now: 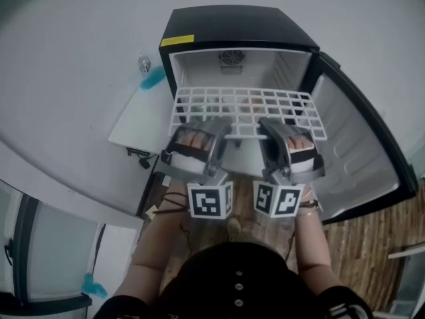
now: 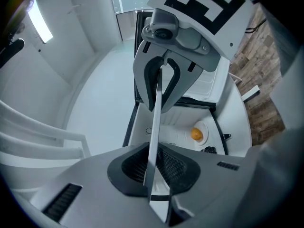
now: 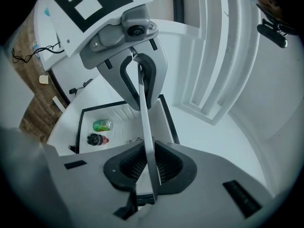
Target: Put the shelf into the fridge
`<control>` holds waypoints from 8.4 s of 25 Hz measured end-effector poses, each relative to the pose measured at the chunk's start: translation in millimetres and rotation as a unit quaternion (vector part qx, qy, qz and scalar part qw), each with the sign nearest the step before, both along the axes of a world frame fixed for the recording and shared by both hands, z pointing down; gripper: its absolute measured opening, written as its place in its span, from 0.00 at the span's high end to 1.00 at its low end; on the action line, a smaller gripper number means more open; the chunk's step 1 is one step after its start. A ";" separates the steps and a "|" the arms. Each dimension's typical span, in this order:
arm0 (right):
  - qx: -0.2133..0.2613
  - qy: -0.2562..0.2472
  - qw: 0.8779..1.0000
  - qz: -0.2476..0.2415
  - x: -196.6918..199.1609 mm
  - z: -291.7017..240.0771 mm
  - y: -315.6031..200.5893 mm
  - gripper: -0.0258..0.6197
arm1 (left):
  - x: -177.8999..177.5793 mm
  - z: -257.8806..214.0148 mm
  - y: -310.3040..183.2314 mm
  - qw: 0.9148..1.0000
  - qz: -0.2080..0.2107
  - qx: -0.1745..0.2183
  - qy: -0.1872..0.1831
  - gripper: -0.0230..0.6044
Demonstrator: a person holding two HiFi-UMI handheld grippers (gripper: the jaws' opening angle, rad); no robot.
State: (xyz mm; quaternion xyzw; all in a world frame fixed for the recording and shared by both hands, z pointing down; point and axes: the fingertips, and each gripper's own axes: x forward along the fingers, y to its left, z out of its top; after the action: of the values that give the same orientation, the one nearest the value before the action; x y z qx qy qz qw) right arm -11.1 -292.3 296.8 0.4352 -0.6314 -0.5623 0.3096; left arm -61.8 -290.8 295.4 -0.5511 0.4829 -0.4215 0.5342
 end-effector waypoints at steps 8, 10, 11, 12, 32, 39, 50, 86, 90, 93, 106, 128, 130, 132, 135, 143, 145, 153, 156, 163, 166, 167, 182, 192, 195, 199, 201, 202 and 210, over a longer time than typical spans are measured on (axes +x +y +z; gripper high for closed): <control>-0.002 0.018 1.000 -0.018 -0.6 8.4 -21.0 0.88 | -0.1 8.3 -18.6 1.000 -0.013 -0.005 0.015 0.90; 0.002 0.015 1.000 -0.020 -0.1 9.2 -15.3 0.88 | 0.3 9.4 -12.7 1.000 -0.014 -0.001 0.011 0.90; 0.003 0.015 1.000 -0.020 -0.2 9.1 -13.2 0.88 | 0.1 9.3 -10.6 1.000 -0.015 0.000 0.011 0.90; 0.002 0.016 1.000 -0.021 -0.6 8.8 -14.3 0.88 | -0.2 9.0 -11.6 1.000 -0.016 -0.001 0.012 0.90; -0.015 0.029 0.998 -0.052 -9.2 14.0 -58.1 0.89 | -6.7 12.1 -51.1 0.999 -0.038 -0.013 0.014 0.90; -0.007 0.031 0.998 -0.052 -6.4 9.8 -61.8 0.89 | -5.0 10.1 -55.0 0.999 -0.040 -0.005 0.010 0.90; -0.012 0.030 0.998 -0.051 -6.1 16.5 -68.6 0.89 | -4.8 16.0 -62.2 0.999 -0.039 -0.014 0.020 0.90; -0.033 0.026 0.998 -0.056 -19.7 30.1 -115.9 0.89 | -16.6 27.6 -111.8 0.996 -0.029 -0.063 0.063 0.90; -0.032 0.028 0.997 -0.058 -22.1 29.3 -121.9 0.89 | -19.5 26.9 -118.2 0.995 -0.033 -0.062 0.064 0.90; -0.035 0.029 0.997 -0.059 -23.6 28.8 -126.6 0.89 | -20.7 27.1 -122.9 0.995 -0.034 -0.065 0.066 0.90; -0.045 0.028 0.997 -0.059 -29.2 28.3 -148.8 0.89 | -26.2 27.0 -145.4 0.995 -0.040 -0.065 0.072 0.89; -0.044 0.022 0.997 -0.053 -37.0 31.1 -188.6 0.89 | -33.8 30.8 -186.1 0.993 -0.052 -0.075 0.079 0.89; -0.044 0.023 0.997 -0.055 -37.9 30.7 -190.5 0.89 | -34.6 30.9 -188.0 0.992 -0.055 -0.076 0.079 0.89; -0.043 0.023 0.997 -0.055 -38.8 29.6 -192.4 0.89 | -35.5 29.8 -190.0 0.992 -0.057 -0.075 0.080 0.89; -0.045 0.022 0.997 -0.055 -40.2 29.1 -195.9 0.89 | -37.1 29.3 -193.5 0.992 -0.058 -0.077 0.078 0.89; -0.045 0.024 0.997 -0.057 -42.7 28.6 -204.7 0.89 | -39.5 29.6 -203.4 0.992 -0.066 -0.081 0.077 0.89; -0.045 0.025 0.997 -0.057 -43.2 28.4 -206.8 0.89 | -40.3 28.7 -205.7 0.992 -0.068 -0.080 0.077 0.89; -0.047 0.028 0.997 -0.058 -44.4 29.9 -215.2 0.89 | -41.4 30.1 -214.0 0.991 -0.071 -0.084 0.078 0.89; -0.049 0.028 0.997 -0.060 -45.2 30.1 -218.1 0.89 | -42.2 30.9 -217.2 0.991 -0.073 -0.085 0.079 0.89; -0.050 0.029 0.996 -0.061 -47.0 30.1 -223.9 0.89 | -44.1 31.5 -222.9 0.991 -0.074 -0.084 0.077 0.89; -0.053 0.028 0.996 -0.060 -46.8 30.5 -223.5 0.89 | -44.2 31.5 -222.8 0.991 -0.073 -0.084 0.077 0.89; -0.054 0.028 0.996 -0.059 -46.7 30.4 -223.3 0.89 | -44.4 31.2 -222.7 0.991 -0.074 -0.084 0.077 0.89; -0.086 -0.008 0.995 -0.055 -46.9 27.5 -209.3 0.82 | -41.3 30.0 -213.1 0.989 -0.077 -0.093 0.091 0.86; -0.091 -0.010 0.994 -0.052 -37.8 27.1 -178.6 0.81 | -26.3 29.2 -179.7 0.987 -0.055 -0.094 0.118 0.79; -0.095 -0.016 0.994 -0.049 -33.0 26.1 -162.3 0.81 | -22.2 26.5 -163.1 0.986 -0.048 -0.096 0.127 0.78; -0.097 -0.025 0.994 -0.048 -28.8 23.4 -137.8 0.81 | -15.9 23.6 -139.0 0.982 -0.034 -0.106 0.154 0.78; -0.100 -0.029 0.993 -0.049 -28.1 21.9 -124.4 0.81 | -11.7 23.2 -126.8 0.979 -0.026 -0.113 0.166 0.78; -0.101 -0.031 0.993 -0.050 -27.6 21.2 -117.6 0.81 | -10.1 23.1 -120.6 0.978 -0.025 -0.114 0.170 0.78; -0.150 -0.093 0.983 -0.046 -25.8 23.1 -60.3 0.92 | -7.0 22.7 -60.0 0.965 -0.005 -0.127 0.229 0.93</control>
State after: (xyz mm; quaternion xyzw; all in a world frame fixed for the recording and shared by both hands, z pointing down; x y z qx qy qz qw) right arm -36.9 -352.6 319.9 0.4046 -0.7539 -0.4316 0.2857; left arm -68.8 -350.8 318.1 -0.6939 0.5379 -0.3444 0.3326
